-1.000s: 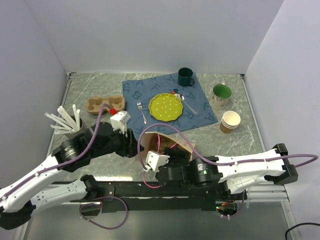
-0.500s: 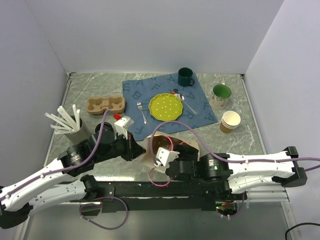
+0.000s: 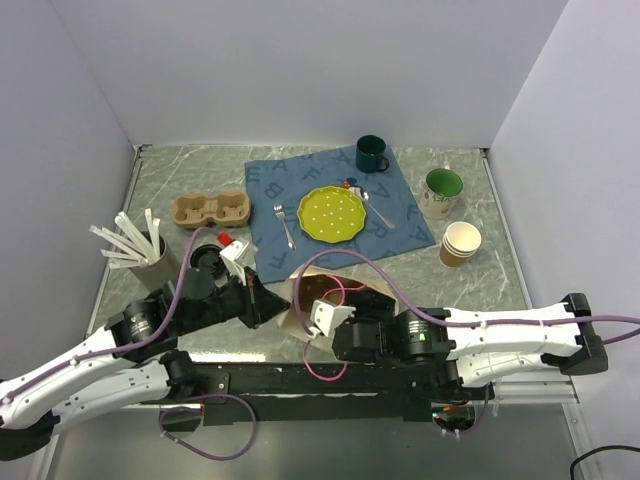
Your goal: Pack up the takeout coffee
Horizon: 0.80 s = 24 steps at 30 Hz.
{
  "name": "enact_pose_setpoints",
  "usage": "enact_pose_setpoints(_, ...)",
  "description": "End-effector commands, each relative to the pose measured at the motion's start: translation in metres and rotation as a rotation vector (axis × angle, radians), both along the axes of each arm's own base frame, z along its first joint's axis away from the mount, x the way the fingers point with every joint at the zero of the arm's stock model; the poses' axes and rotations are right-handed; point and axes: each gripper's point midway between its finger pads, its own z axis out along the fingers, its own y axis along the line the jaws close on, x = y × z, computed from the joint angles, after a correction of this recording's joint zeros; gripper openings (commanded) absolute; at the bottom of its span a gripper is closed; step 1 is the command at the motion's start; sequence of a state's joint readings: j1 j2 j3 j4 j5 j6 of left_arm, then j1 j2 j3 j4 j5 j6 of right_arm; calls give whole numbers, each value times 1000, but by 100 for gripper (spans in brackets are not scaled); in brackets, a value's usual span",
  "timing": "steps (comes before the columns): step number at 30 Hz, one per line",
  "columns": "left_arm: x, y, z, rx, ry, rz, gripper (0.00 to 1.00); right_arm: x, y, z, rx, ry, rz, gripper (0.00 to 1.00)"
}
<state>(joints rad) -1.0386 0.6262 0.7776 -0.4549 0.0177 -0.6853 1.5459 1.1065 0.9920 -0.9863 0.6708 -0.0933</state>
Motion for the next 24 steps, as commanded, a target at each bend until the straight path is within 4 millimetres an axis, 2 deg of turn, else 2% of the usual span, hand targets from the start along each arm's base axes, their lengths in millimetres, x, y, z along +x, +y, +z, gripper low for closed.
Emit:
enact_pose_setpoints(1, -1, -3, 4, -63, -7, 2, 7, -4, 6, -2, 12, 30, 25, 34)
enact_pose_setpoints(2, -2, -2, 1, -52, 3, 2, 13, -4, 7, -7, -3, 32, 21, 34)
enact_pose_setpoints(4, -1, 0, -1, -42, 13, 16, 18, -2, 7, -9, -13, 22, -3, 34)
enact_pose_setpoints(5, -1, 2, 0, -38, 9, 19, 28, -2, 10, -11, -25, 20, 0, 33)
enact_pose_setpoints(8, -2, 6, -2, -10, 2, 13, 44, -3, 23, -13, -6, 25, 10, 32)
enact_pose_setpoints(10, -5, 7, -3, 6, -9, -9, 44, -2, 23, -20, -8, 24, -15, 32)
enact_pose_setpoints(14, -15, 6, 0, 5, -28, -73, 13, 2, 23, -27, 0, 3, -57, 31)
enact_pose_setpoints(18, -20, 5, 15, -14, -80, -120, 2, 8, 28, -25, 1, -14, -34, 31)
enact_pose_setpoints(19, -18, 6, 13, 8, -91, -119, 1, 12, 26, -23, 1, -20, -49, 31)
enact_pose_setpoints(22, -16, 9, 18, 28, -107, -114, 1, 27, 17, -21, 32, -17, -79, 31)
enact_pose_setpoints(24, -15, 10, 19, 27, -114, -106, 1, 30, 17, -16, 52, -32, -5, 32)
